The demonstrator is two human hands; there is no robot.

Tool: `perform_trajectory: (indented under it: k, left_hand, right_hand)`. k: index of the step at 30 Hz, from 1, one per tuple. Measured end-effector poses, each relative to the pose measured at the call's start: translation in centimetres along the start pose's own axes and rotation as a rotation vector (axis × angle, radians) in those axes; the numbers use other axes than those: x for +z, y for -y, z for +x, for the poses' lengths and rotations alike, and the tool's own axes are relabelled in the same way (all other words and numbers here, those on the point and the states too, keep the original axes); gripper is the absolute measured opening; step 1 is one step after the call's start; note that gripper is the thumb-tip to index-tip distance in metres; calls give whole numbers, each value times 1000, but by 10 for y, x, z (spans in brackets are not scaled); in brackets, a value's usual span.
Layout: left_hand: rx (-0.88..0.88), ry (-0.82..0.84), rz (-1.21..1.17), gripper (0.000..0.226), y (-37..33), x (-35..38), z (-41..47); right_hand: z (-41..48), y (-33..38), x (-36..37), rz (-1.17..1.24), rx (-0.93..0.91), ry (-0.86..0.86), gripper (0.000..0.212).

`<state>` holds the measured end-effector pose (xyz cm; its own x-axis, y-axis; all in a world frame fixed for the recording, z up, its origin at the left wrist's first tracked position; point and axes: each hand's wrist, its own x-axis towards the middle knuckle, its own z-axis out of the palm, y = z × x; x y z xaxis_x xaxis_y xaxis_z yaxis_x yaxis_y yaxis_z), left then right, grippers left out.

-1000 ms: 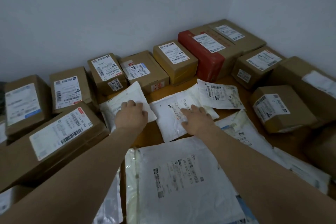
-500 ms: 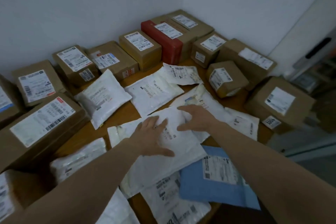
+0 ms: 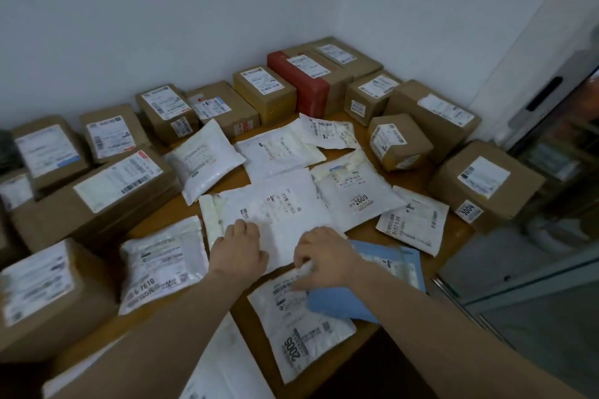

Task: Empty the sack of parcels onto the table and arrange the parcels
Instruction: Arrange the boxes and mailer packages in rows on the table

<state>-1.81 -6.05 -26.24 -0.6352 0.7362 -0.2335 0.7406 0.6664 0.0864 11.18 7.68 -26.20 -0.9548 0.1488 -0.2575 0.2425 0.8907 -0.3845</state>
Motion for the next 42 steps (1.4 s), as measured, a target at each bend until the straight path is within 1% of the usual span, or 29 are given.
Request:
perform_trajectory:
  k: [1,3,5,7,9,12,15,20,22,23,26,28,31,33,38,42]
  left_hand:
    - [-18,0,16,45,1,2,-10]
    - [-61,-3,47,43,2,8,-29]
    - [-126,-11,58,44,2,15,-48]
    - [-195,-16,70,49,4,24,-69]
    - [-268,29,81,63,8,37,-91]
    - [-401,169,13,89,15,58,-120]
    - [-461,249,-56,94,21,68,-138]
    - [-503,280,-94,97,31,72,-159]
    - [-507,241,-118,95,34,72,-164]
    - [-498,198,-117,92,37,70,-165]
    - [-472,53,-52,81,46,60,-164]
    - [-478,4,-39,75,53,55,-162]
    - [-483,-65,-66,68,67,51,-157]
    - [-466,-124,-81,63,78,47,-153]
    - [-416,-176,-93,58,103,39,-143]
    - [-407,-230,-85,52,121,38,-139]
  right_hand:
    - [-6,7,0,-74,-37,108,59]
    - [-17,15,4,-260,-90,264,78]
    - [-26,21,14,-392,-133,347,92]
    - [-32,26,27,-448,-159,355,93]
    - [-36,33,37,-437,-162,330,93]
    - [-39,45,47,-420,-164,340,89]
    - [-39,55,51,-392,-149,377,82]
    - [-39,66,59,-225,-78,431,82]
    - [-39,71,58,-163,-52,425,78]
    - [-36,75,55,-158,-51,394,73]
    - [-18,87,48,-148,-55,210,58]
    - [2,99,47,-143,-78,138,51]
    - [35,121,50,-142,-106,144,51]
    - [54,133,52,-159,-80,168,54]
    - [94,155,68,-330,-18,267,54]
    - [113,169,76,-376,8,231,57]
